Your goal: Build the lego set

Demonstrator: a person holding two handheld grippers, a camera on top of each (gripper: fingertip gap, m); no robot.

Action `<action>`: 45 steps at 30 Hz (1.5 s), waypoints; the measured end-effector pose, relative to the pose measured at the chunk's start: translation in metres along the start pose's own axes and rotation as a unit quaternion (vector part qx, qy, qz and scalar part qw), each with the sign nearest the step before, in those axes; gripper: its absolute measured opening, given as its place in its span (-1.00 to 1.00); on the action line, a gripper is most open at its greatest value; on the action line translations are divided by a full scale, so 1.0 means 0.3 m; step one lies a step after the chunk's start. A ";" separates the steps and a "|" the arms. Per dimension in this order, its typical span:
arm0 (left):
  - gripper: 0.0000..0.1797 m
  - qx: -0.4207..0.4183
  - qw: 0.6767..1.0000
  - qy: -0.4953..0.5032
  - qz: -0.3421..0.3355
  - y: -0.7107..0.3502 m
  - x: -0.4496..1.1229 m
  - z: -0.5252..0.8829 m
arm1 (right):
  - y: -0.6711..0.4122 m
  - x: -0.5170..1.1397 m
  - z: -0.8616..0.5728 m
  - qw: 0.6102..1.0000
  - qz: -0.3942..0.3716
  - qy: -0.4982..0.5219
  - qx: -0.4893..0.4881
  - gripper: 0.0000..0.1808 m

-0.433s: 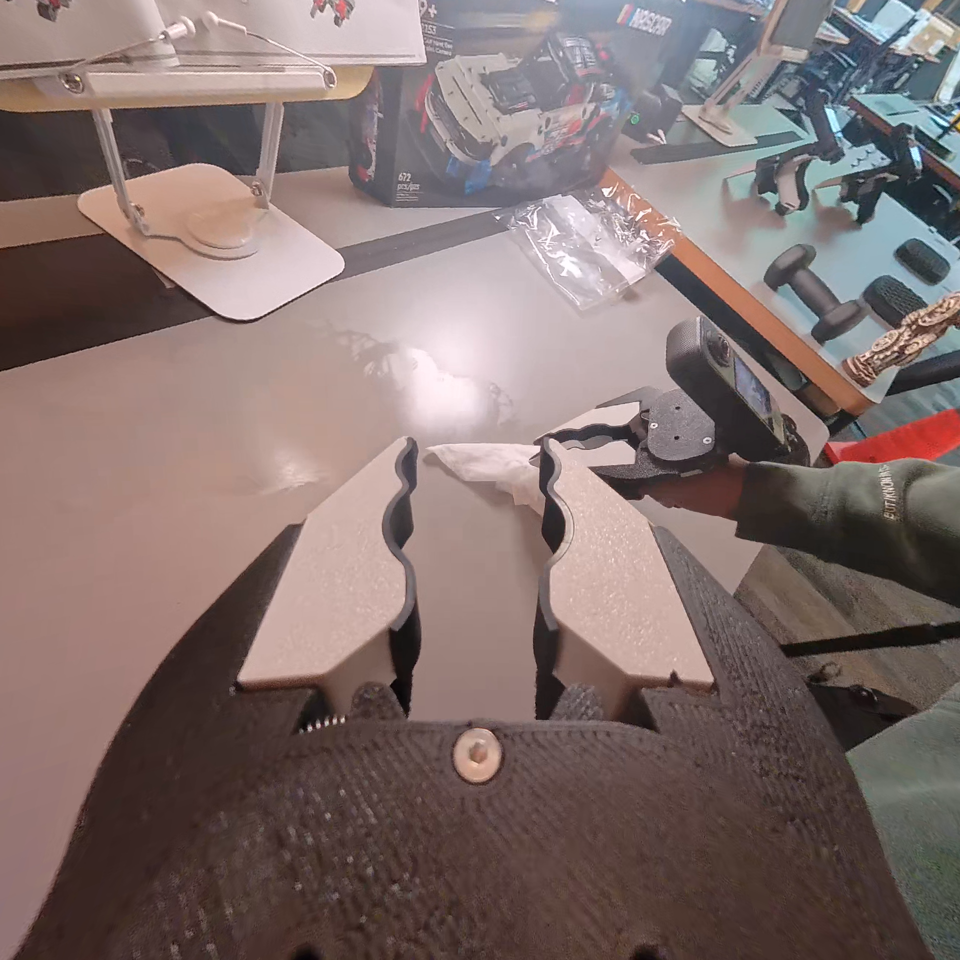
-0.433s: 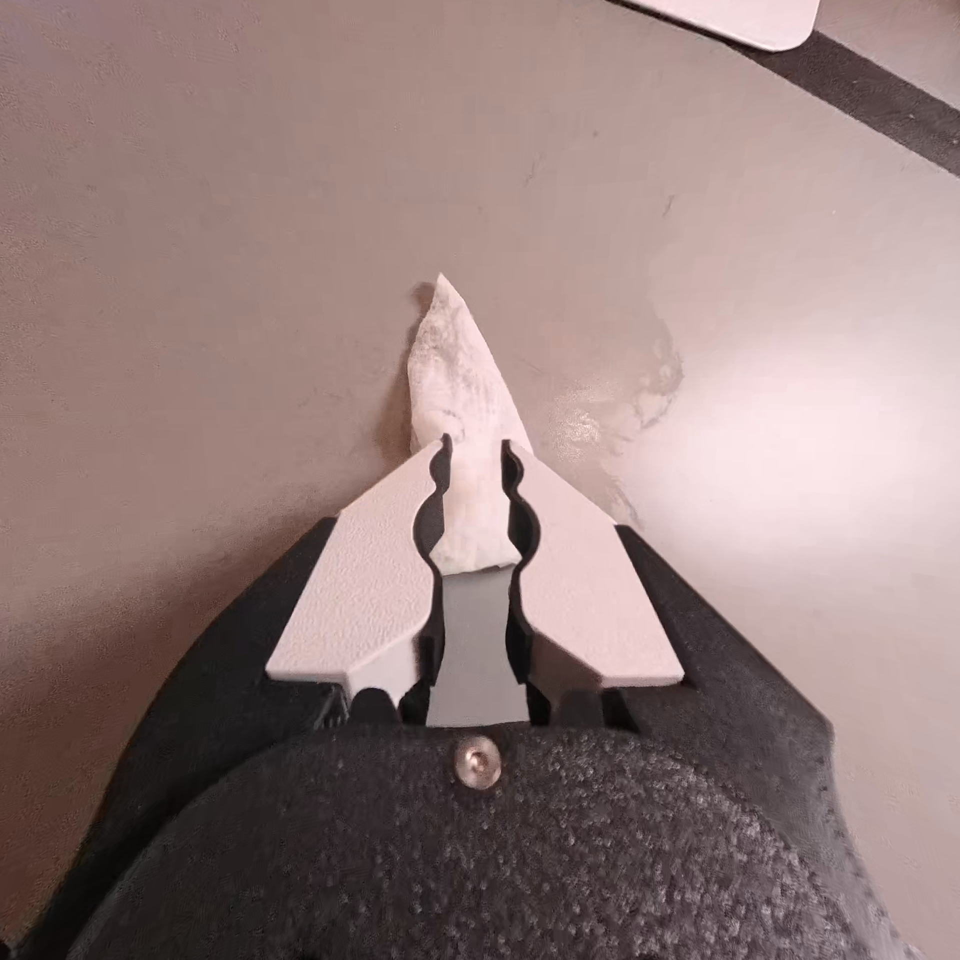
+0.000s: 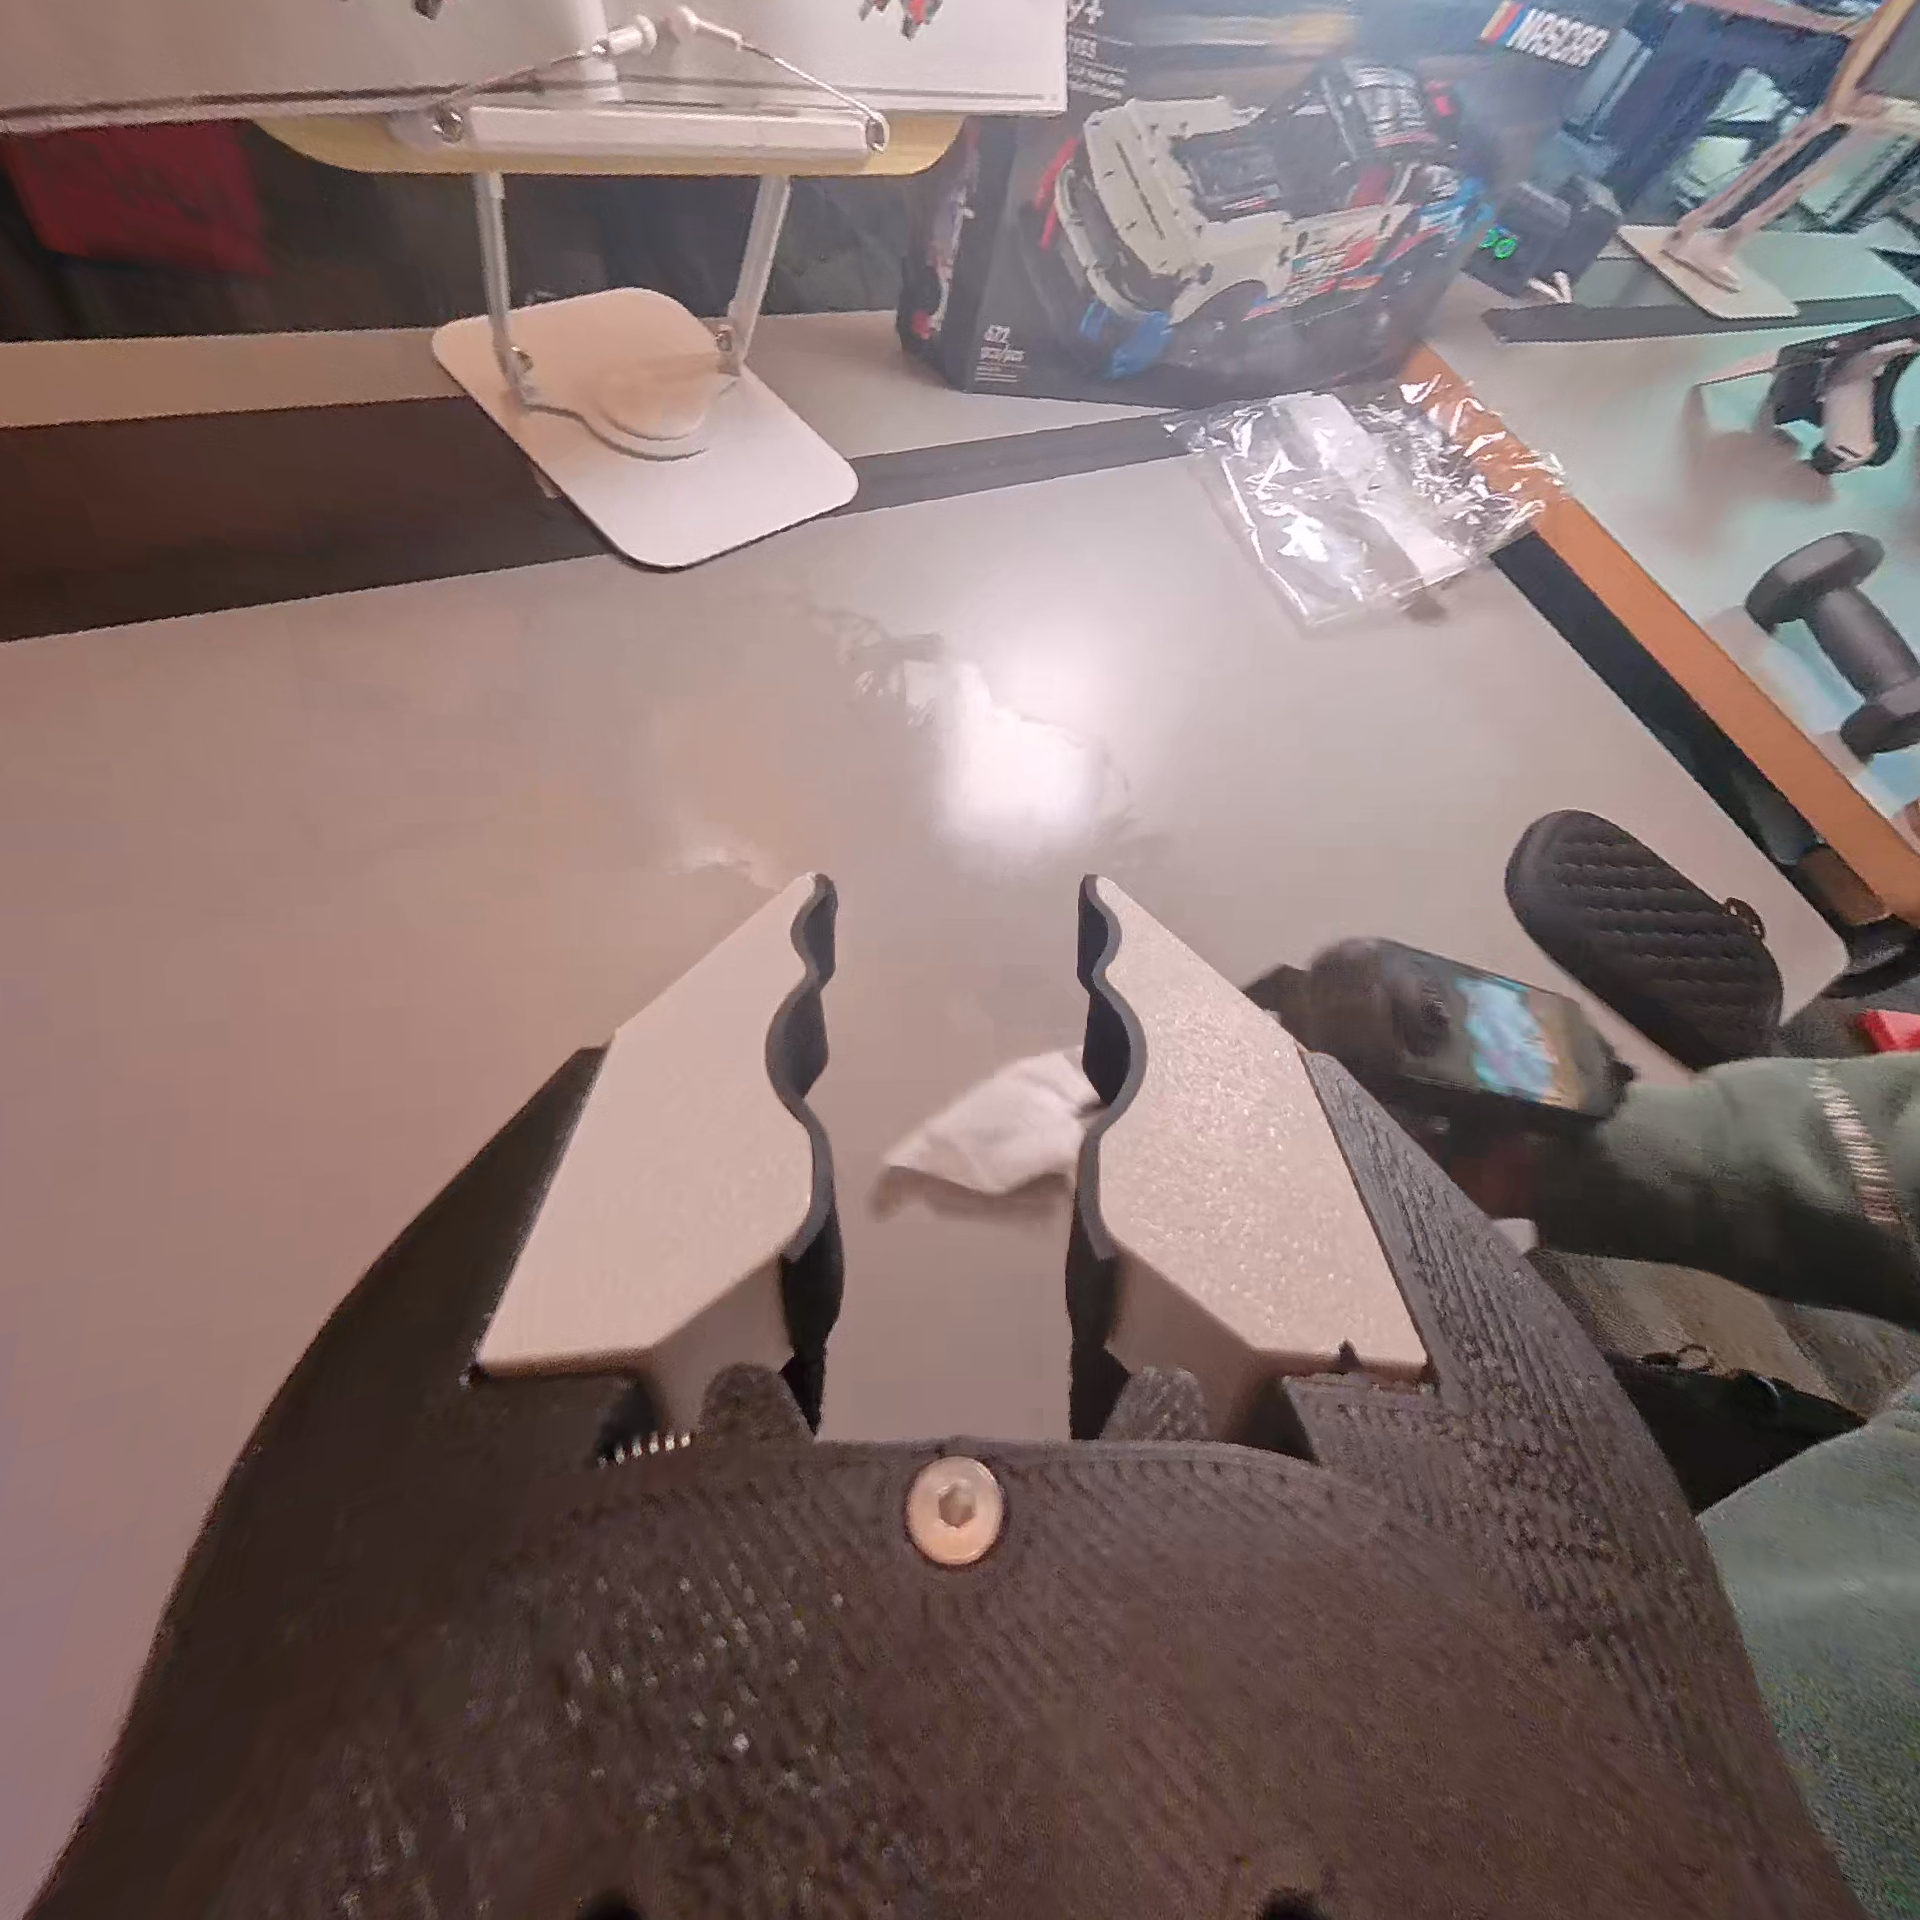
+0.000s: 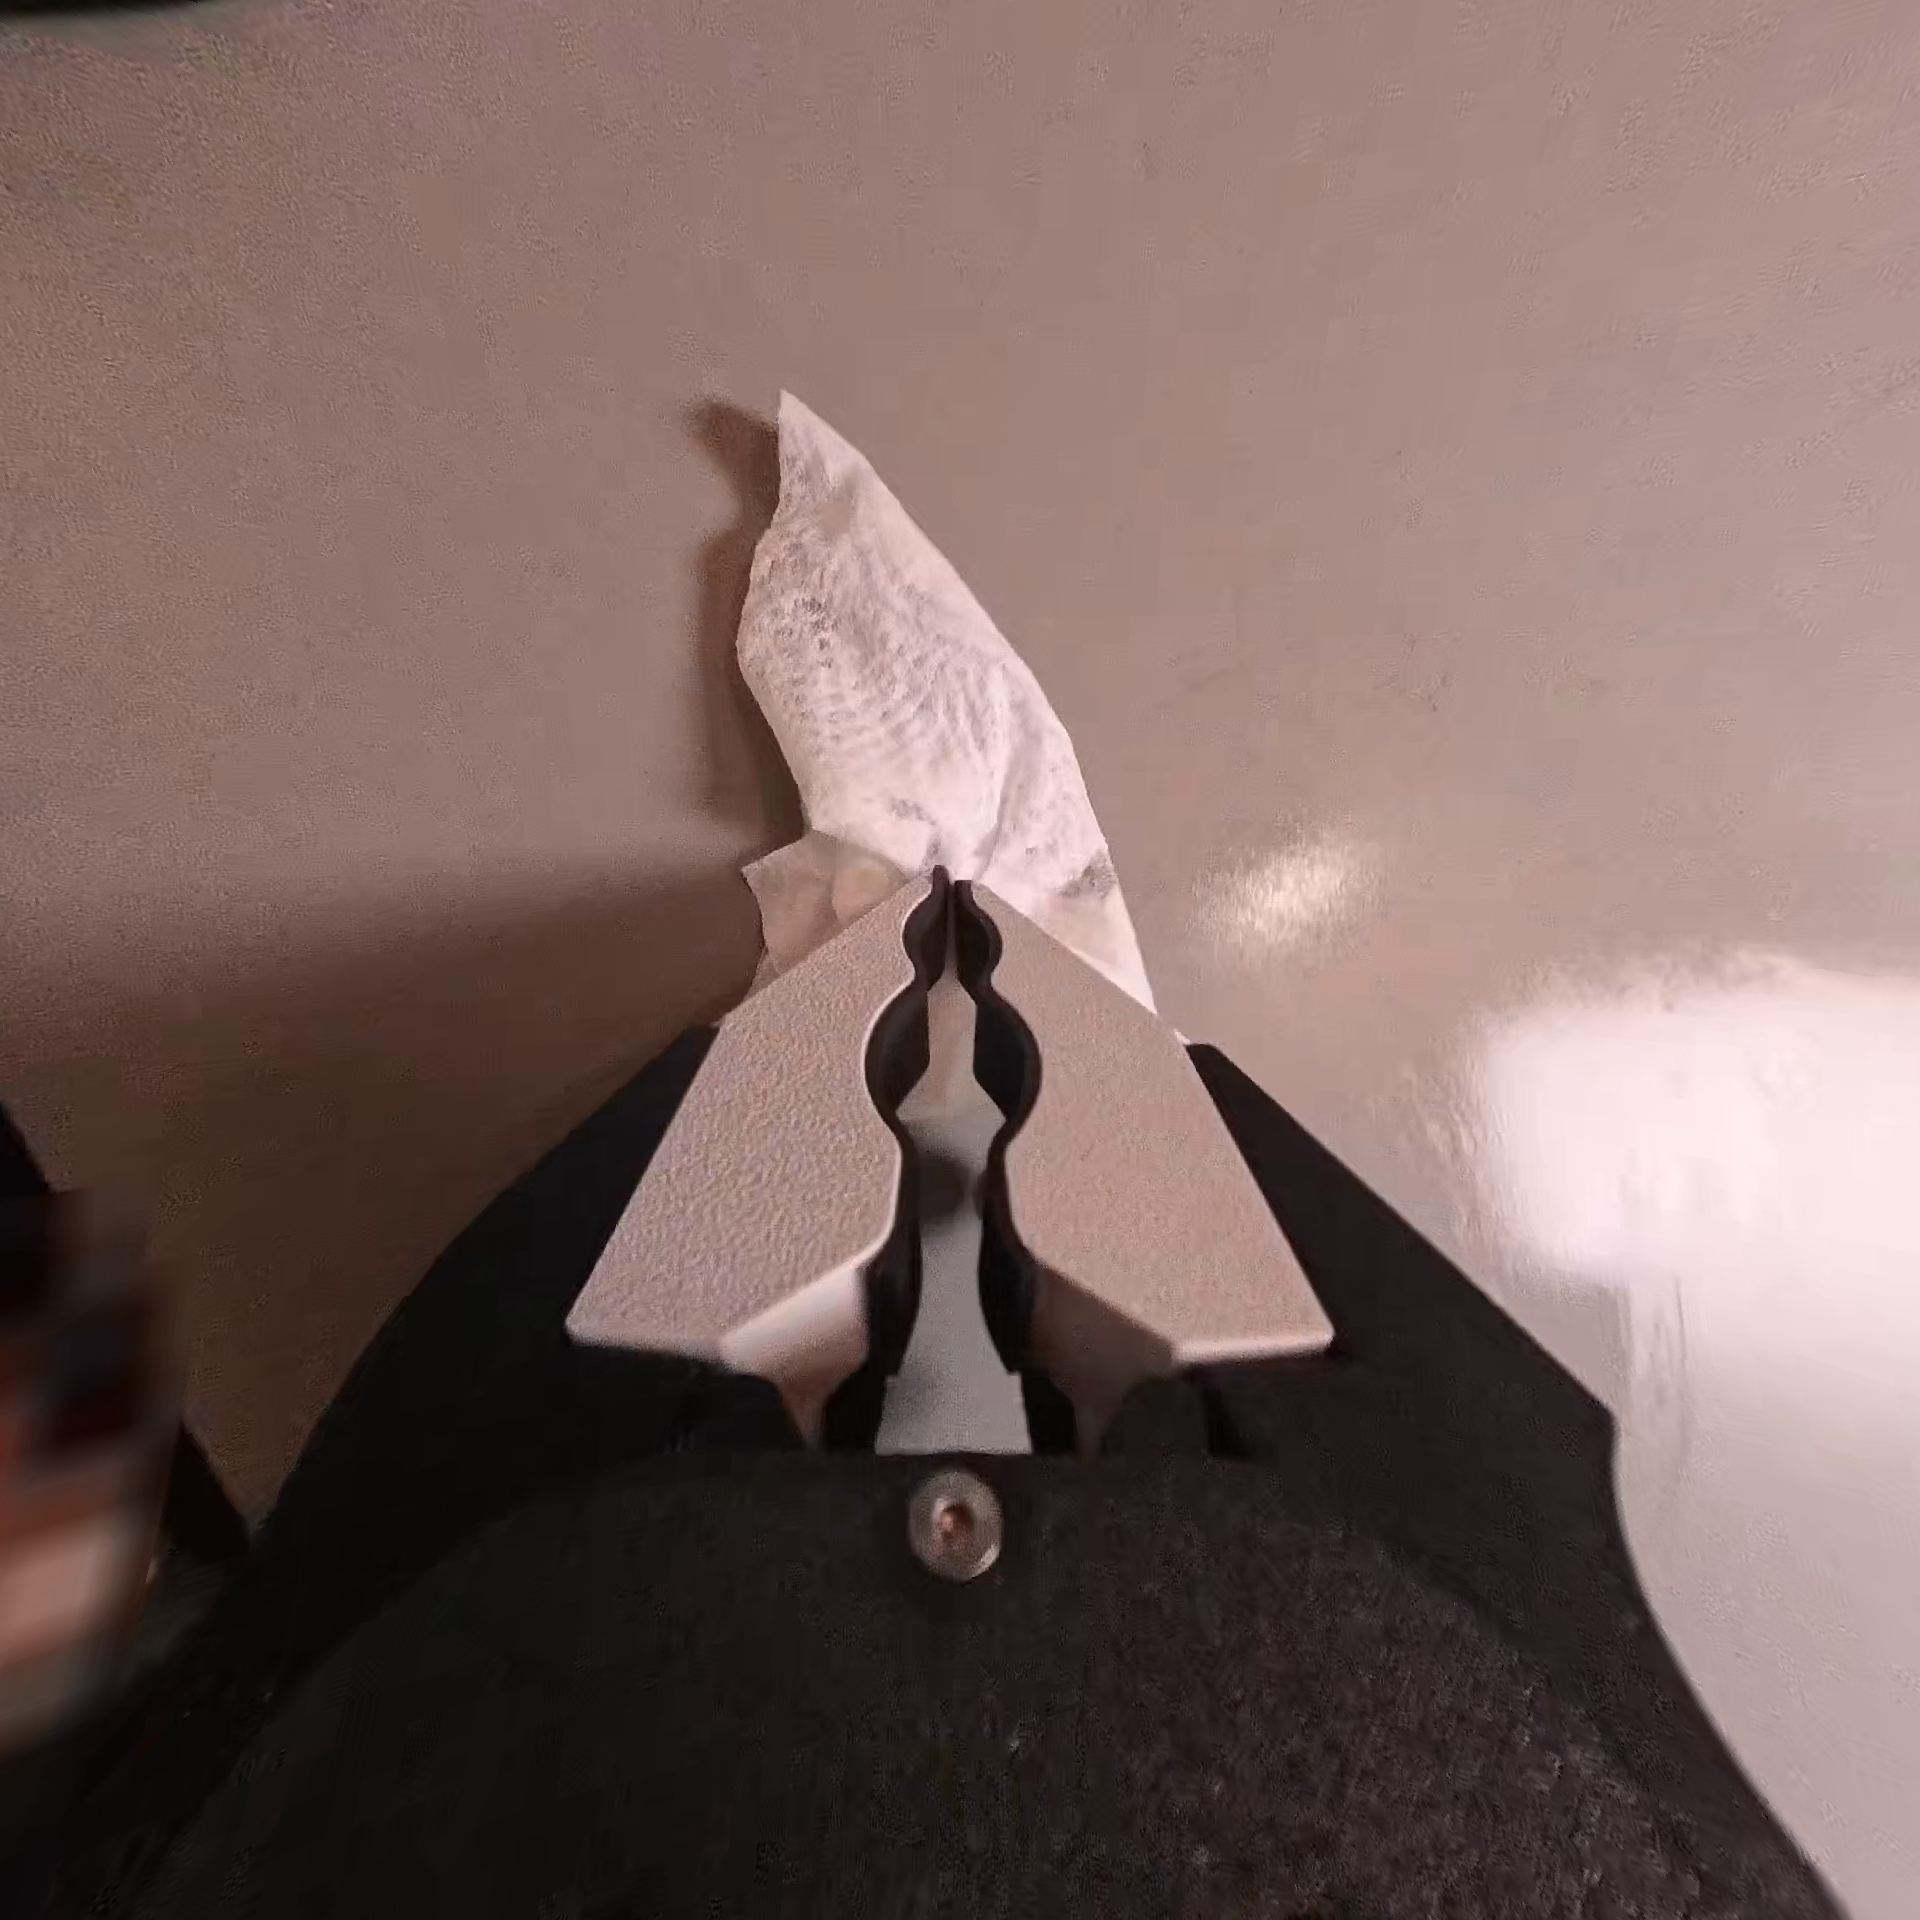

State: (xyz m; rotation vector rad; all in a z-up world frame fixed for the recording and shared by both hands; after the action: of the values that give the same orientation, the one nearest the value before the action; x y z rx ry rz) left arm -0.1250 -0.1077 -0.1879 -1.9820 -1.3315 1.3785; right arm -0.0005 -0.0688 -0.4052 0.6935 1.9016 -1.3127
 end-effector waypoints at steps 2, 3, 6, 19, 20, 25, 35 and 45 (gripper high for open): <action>-0.50 -0.003 1.000 -0.014 -0.004 0.012 -0.027 0.009 | 0.082 -0.042 -0.053 1.000 0.012 0.007 0.023 -1.00; -0.50 -0.006 1.000 -0.020 -0.005 0.022 -0.036 0.015 | 0.108 -0.042 -0.119 0.999 0.016 0.019 0.047 -1.00; -0.51 -0.013 0.999 -0.037 -0.020 0.035 -0.055 0.027 | 0.046 0.041 -0.250 0.996 0.008 0.029 0.086 -1.00; -0.48 -0.023 0.997 -0.046 -0.053 0.008 -0.134 0.147 | -0.024 0.088 -0.245 0.994 0.023 0.023 0.108 -1.00; -0.48 -0.018 0.998 -0.041 -0.051 0.001 -0.137 0.158 | -0.050 0.089 -0.185 0.995 0.022 0.014 0.098 -1.00; -0.47 -0.006 0.998 -0.027 -0.048 -0.035 -0.193 0.259 | 0.053 -0.001 -0.131 0.985 0.056 0.035 0.157 -1.00; -0.46 -0.002 1.000 -0.011 -0.024 -0.043 -0.235 0.462 | -0.046 0.066 -0.124 0.972 0.068 0.061 0.218 -1.00; -0.42 0.020 1.000 -0.010 -0.001 -0.005 -0.171 0.473 | -0.057 0.082 -0.153 0.973 0.068 0.065 0.210 -1.00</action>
State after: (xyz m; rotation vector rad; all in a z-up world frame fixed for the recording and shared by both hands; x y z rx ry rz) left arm -0.2532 -0.1787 -0.2237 -1.9459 -1.3035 1.4166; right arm -0.0397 -0.0308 -0.4049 1.1266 1.6500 -1.6321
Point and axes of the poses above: each gripper's, where its closed fingertips meet, x out along the fingers, y out of its underside, z = x × y across the jaws, the point moved 2 cm from there along -x, back along the fingers, and after that the axes turned 15 degrees about -x, right-handed, at the moved point
